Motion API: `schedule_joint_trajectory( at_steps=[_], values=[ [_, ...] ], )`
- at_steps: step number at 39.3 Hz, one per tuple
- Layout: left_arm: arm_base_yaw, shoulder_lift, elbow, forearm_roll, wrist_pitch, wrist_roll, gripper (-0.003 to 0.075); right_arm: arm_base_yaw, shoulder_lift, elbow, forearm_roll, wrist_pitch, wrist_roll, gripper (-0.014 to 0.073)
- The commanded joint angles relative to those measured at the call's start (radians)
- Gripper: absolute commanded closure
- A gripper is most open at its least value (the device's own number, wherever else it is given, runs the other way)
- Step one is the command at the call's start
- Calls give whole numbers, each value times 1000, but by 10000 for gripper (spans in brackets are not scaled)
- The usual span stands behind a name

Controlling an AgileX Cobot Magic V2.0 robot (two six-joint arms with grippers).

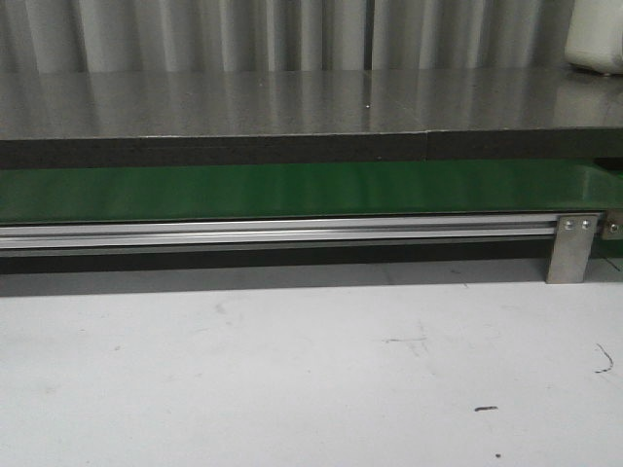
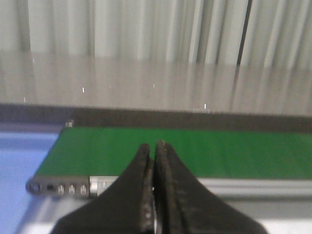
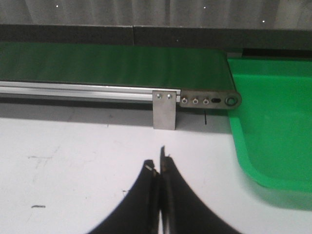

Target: Move button from left to right

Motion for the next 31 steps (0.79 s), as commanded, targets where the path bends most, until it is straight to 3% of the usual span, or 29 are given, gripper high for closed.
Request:
schedule_joint_trajectory(
  at_steps=[1,5,13,18,26,28,31],
  values=[
    [-8,-17,24,-2,-289,-10,741,2,-17,-41,-2,-133,-4,662],
    [-8,-14,-40,-2,-338,-10,741,2,-17,-131,-2,-130,-4,662],
    [-8,112,-332,7,39,106,741,2,137,-432,-2,36,-4,660],
    [-8,276,-456,44,193,110,741,2,320,-574,-2,150,-4,659],
    [-8,371,-500,44,218,110,735,2,446,-606,-2,148,-4,657],
    [-8,369,-500,44,221,110,675,2,446,-606,-2,147,-4,620],
    [-8,369,-500,44,225,110,529,2,446,-606,-2,148,-4,489]
  ],
)
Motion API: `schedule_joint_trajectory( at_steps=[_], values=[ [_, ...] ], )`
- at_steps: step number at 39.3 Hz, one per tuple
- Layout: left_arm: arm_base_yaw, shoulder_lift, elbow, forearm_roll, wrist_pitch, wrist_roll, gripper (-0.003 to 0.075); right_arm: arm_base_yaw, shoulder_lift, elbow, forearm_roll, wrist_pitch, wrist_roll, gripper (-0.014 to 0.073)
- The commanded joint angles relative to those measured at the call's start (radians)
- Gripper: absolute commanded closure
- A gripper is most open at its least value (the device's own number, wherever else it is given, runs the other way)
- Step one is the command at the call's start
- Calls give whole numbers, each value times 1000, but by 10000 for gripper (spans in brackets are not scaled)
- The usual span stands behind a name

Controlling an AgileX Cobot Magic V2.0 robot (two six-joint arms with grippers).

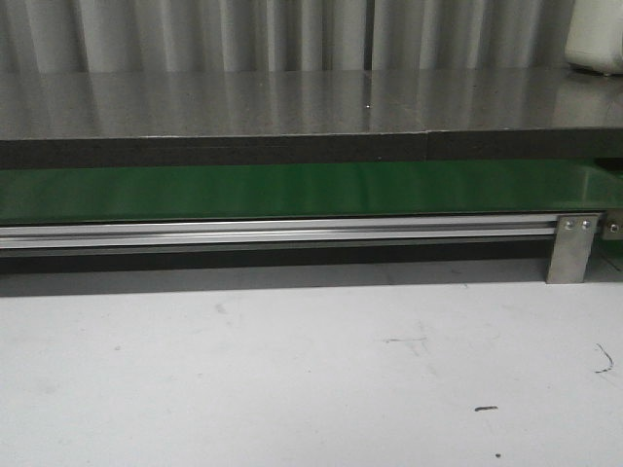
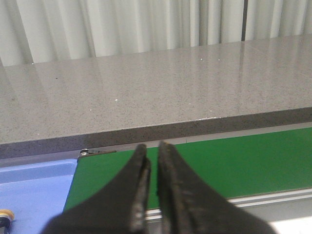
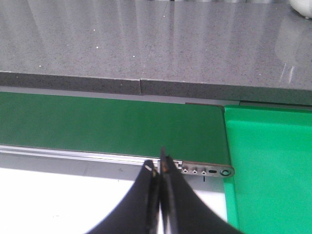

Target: Move button from left to right

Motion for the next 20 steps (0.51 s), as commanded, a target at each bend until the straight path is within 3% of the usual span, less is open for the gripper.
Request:
schedule_joint_trajectory(
  at_steps=[1,5,9,20],
  values=[
    [-8,12,-37,0,-65,-1,457,2,12,-38,-2,-78,-4,443],
    [-8,12,-37,-4,-62,-1,171,2,12,-38,-2,-78,-4,176],
    [-8,12,-37,-12,-48,-1,13,2,12,-38,-2,-78,-4,-53],
    [-8,12,-32,-12,-43,-1,106,2,12,-38,-2,-73,-4,-52]
  ],
)
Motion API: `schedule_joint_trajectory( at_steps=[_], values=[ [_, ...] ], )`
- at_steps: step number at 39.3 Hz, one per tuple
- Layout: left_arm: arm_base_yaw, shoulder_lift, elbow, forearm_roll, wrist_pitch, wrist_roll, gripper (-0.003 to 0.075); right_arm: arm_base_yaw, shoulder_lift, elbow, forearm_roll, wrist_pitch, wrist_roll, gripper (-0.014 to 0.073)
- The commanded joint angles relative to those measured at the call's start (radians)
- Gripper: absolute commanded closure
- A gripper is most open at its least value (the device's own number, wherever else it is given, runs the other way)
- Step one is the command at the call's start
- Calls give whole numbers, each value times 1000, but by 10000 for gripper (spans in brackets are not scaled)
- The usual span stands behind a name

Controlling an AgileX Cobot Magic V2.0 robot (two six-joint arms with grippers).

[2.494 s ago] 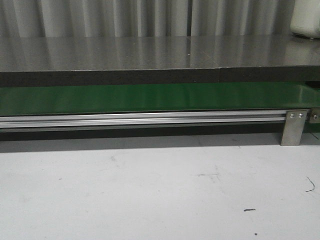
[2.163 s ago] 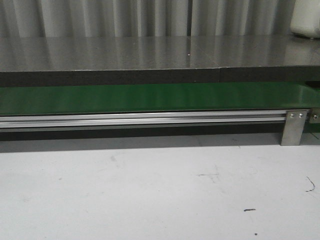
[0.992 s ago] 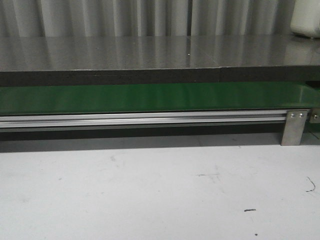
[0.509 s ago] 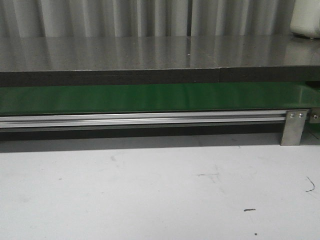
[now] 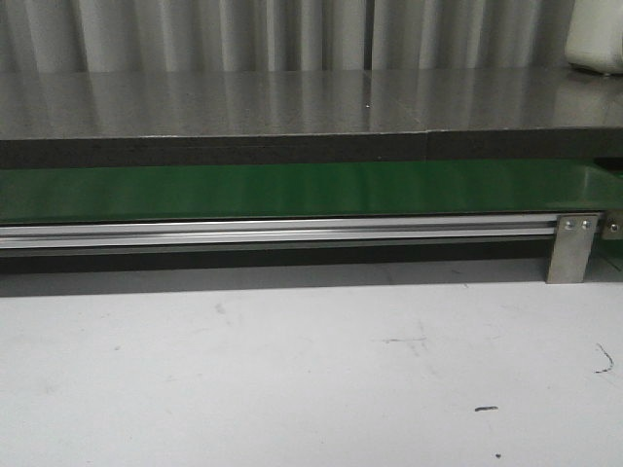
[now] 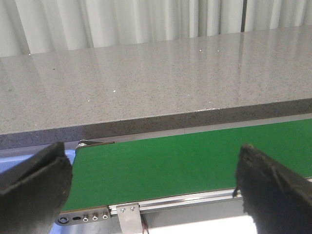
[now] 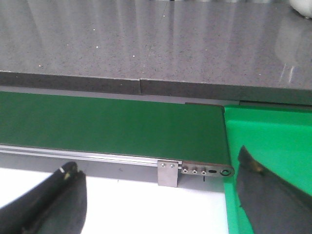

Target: Move button from left to right

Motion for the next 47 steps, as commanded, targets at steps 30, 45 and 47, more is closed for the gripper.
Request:
schedule_joint_trajectory(
  at_steps=[30,45,47],
  values=[
    [290,559,-330,-12,-117,-124,174,2,12,-38,-2,-73,-4,-52],
    [509,1056,-632,4,68,-124,174,2,12,-38,-2,-73,-4,-52],
    [531,1121,-690,4,129,-124,174,2,12,-38,-2,-73,-4,-52]
  ],
)
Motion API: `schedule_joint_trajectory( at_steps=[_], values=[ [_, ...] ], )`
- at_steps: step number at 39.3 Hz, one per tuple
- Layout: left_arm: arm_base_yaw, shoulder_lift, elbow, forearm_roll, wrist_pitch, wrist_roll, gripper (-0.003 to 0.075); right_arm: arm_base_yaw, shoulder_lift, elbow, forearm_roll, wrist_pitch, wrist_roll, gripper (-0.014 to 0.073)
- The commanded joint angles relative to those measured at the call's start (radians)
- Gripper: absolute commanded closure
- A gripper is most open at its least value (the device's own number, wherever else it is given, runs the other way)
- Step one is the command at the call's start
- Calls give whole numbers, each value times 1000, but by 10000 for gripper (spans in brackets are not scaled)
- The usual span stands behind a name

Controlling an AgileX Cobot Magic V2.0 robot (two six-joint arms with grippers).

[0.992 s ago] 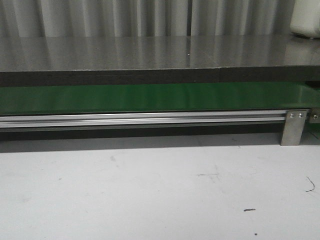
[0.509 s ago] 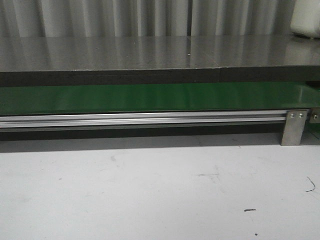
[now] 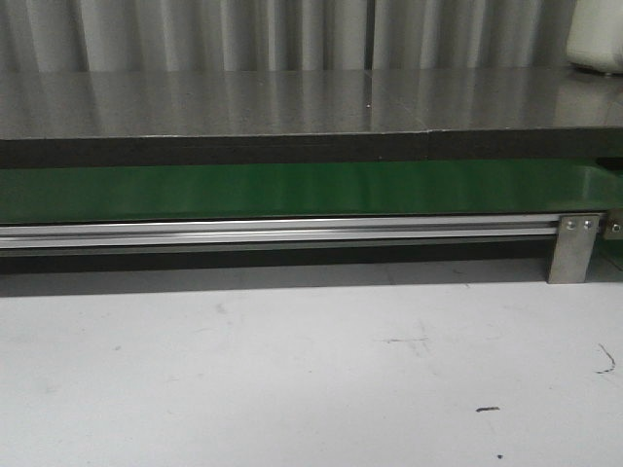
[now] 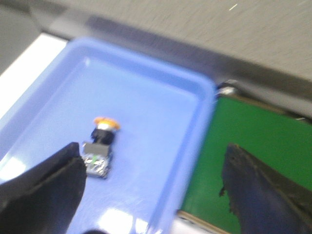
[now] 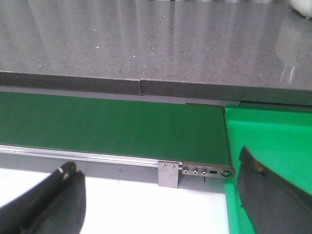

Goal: Move button from left to right
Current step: 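Grasp the black yellow-capped button with the left gripper and lift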

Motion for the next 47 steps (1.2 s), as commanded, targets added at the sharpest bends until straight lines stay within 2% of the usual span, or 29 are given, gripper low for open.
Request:
schedule_joint_trajectory(
  at_steps=[1,6,11,20,38,42,47],
  values=[
    [42,98,-134,2,55,-9,174,2,12,-36,-2,-73,-4,-52],
    [67,235,-275,42,178,-9,174,2,12,-36,-2,-73,-4,-52],
    [70,352,-420,159,289,-9,174,2,12,-36,-2,-73,-4,-52],
    [70,521,-555,194,440,37,174,2,12,-36,-2,-73,-4,-52],
    [71,678,-586,201,429,45,181,2,12,-36,-2,-73,-4,-52],
    [73,678,-586,201,435,46,263,2,12,-36,-2,-73,-4,-52],
    [73,678,-586,201,451,46,469,2,12,-36,-2,-73,-4,-52]
  ],
)
